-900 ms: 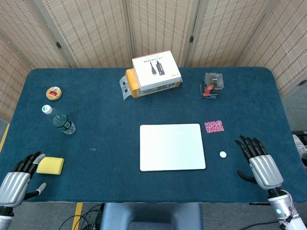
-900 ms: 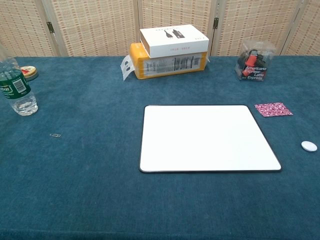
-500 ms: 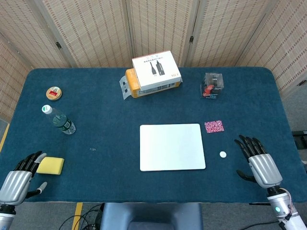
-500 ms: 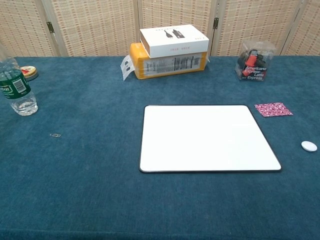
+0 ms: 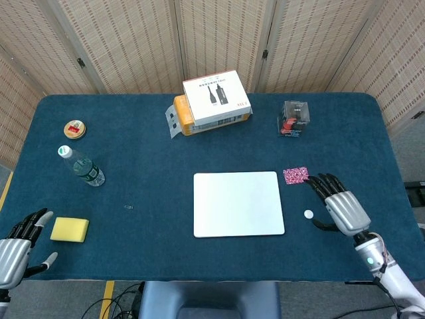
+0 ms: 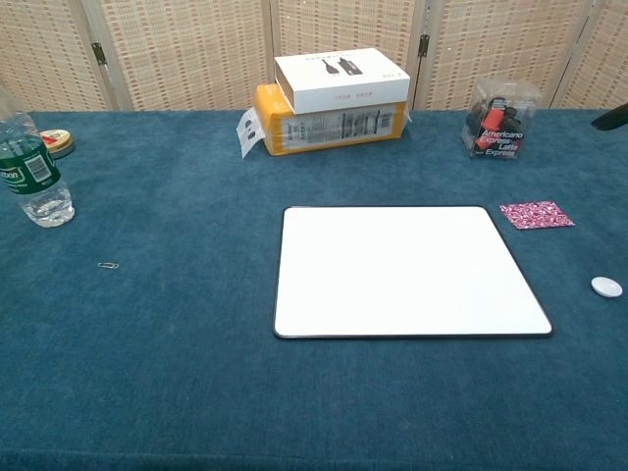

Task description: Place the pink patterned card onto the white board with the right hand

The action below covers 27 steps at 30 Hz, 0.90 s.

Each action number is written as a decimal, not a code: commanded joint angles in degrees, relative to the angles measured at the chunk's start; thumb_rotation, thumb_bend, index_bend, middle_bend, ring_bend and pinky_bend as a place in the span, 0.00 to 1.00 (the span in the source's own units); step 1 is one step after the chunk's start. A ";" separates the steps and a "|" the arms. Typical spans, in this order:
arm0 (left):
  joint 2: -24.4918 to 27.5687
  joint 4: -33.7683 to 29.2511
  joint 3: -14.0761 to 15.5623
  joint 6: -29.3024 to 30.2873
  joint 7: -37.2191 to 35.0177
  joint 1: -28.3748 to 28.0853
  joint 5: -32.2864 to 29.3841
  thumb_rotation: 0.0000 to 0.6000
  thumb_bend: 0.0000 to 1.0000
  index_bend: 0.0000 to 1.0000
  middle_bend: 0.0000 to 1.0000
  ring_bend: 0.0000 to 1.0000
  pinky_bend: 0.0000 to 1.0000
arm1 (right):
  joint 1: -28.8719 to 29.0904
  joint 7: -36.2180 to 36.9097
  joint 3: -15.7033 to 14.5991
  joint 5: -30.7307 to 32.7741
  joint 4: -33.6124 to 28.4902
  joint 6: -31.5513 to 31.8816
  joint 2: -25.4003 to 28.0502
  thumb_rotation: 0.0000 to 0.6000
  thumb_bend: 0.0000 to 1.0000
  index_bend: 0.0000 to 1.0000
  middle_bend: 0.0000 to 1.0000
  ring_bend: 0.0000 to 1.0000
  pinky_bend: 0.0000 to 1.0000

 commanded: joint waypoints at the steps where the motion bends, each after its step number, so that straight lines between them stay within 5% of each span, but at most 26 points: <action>1: -0.16 0.24 -0.11 -0.70 0.10 -0.09 -0.57 1.00 0.29 0.00 0.09 0.12 0.22 | 6.47 3.31 2.67 4.02 1.75 -8.72 2.22 1.00 0.13 0.19 0.11 0.00 0.00; 14: -0.41 0.27 -0.97 -3.63 -0.13 -1.12 -3.44 1.00 0.29 0.00 0.09 0.12 0.22 | 12.17 2.20 3.45 10.70 13.89 -17.85 -3.25 1.00 0.14 0.26 0.11 0.00 0.00; 27: 0.29 0.51 -0.60 -4.64 -2.45 -1.68 -2.99 1.00 0.29 0.00 0.09 0.12 0.22 | 14.83 -10.62 4.06 17.91 19.34 -20.65 -8.89 1.00 0.14 0.30 0.11 0.00 0.00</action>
